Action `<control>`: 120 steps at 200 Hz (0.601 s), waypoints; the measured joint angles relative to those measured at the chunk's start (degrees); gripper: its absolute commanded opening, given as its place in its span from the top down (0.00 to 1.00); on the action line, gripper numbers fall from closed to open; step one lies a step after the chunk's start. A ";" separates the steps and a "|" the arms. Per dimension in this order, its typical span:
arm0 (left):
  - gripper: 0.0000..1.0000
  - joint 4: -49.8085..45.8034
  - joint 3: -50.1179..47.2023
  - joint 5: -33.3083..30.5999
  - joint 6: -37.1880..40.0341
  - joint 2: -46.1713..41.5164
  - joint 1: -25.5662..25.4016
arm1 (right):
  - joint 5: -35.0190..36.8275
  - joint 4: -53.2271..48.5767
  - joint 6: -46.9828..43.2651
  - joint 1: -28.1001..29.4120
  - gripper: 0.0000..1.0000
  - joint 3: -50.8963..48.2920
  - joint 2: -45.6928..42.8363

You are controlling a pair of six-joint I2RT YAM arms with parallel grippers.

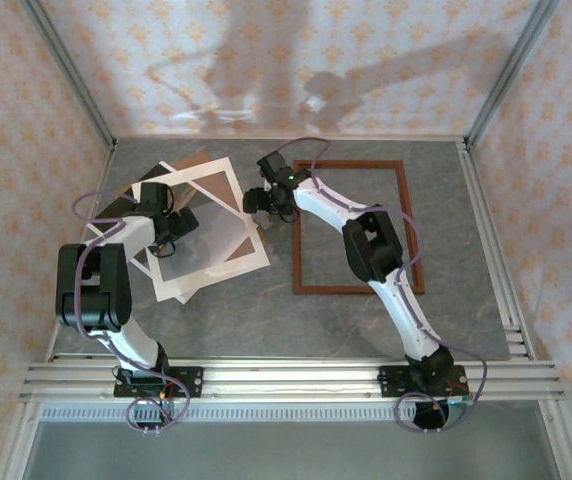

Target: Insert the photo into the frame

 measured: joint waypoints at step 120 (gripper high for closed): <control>0.05 0.70 -1.14 2.95 0.66 1.51 0.00 | -8.07 -0.11 1.75 -0.63 0.31 0.79 0.74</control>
